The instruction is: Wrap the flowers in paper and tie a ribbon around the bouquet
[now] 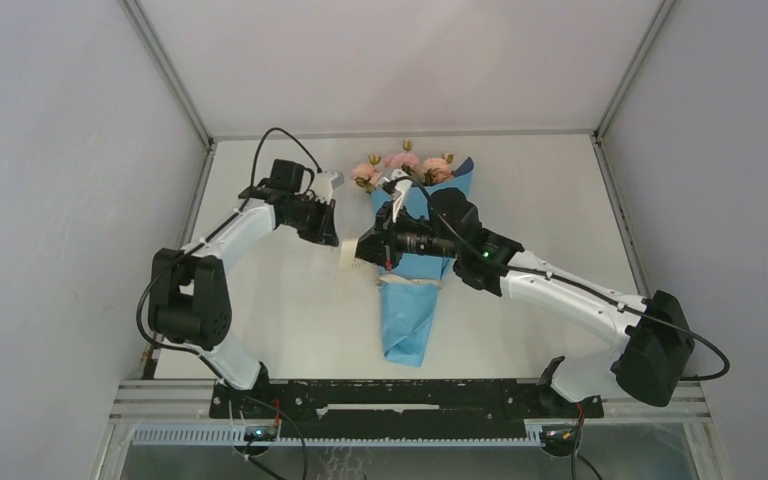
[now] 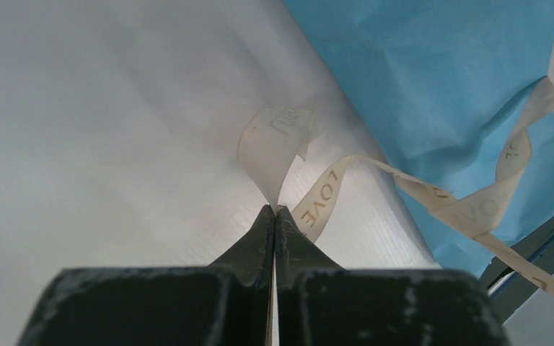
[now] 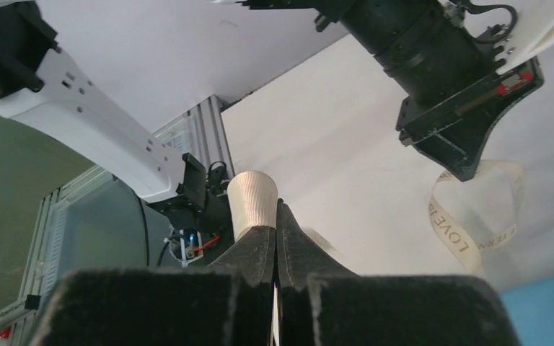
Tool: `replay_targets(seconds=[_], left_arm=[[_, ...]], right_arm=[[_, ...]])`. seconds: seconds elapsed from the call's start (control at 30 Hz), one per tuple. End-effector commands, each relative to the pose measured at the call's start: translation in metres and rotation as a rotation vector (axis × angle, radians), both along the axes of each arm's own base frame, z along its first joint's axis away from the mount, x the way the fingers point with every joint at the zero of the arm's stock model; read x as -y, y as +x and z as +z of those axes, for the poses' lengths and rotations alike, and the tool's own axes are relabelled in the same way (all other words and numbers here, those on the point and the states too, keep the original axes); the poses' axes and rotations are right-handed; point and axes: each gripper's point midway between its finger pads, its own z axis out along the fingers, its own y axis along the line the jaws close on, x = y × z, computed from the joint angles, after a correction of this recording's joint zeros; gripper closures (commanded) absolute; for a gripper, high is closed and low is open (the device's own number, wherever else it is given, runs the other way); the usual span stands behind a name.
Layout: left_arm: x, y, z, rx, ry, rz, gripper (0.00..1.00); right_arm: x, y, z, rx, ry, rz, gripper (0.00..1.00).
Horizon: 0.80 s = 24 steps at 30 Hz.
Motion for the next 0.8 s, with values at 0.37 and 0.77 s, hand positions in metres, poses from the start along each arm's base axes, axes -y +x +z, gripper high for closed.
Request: replay_targets(seconds=[0.37, 0.77], left_arm=[[0.018, -0.002, 0.017, 0.051, -0.029, -0.050, 1.00], [-0.160, 0.020, -0.012, 0.171, 0.511, 0.251, 1.00]], right_arm=[[0.001, 0.021, -0.016, 0.013, -0.050, -0.049, 1.00], [0.219, 0.160, -0.016, -0.083, 0.072, -0.795, 1.00]])
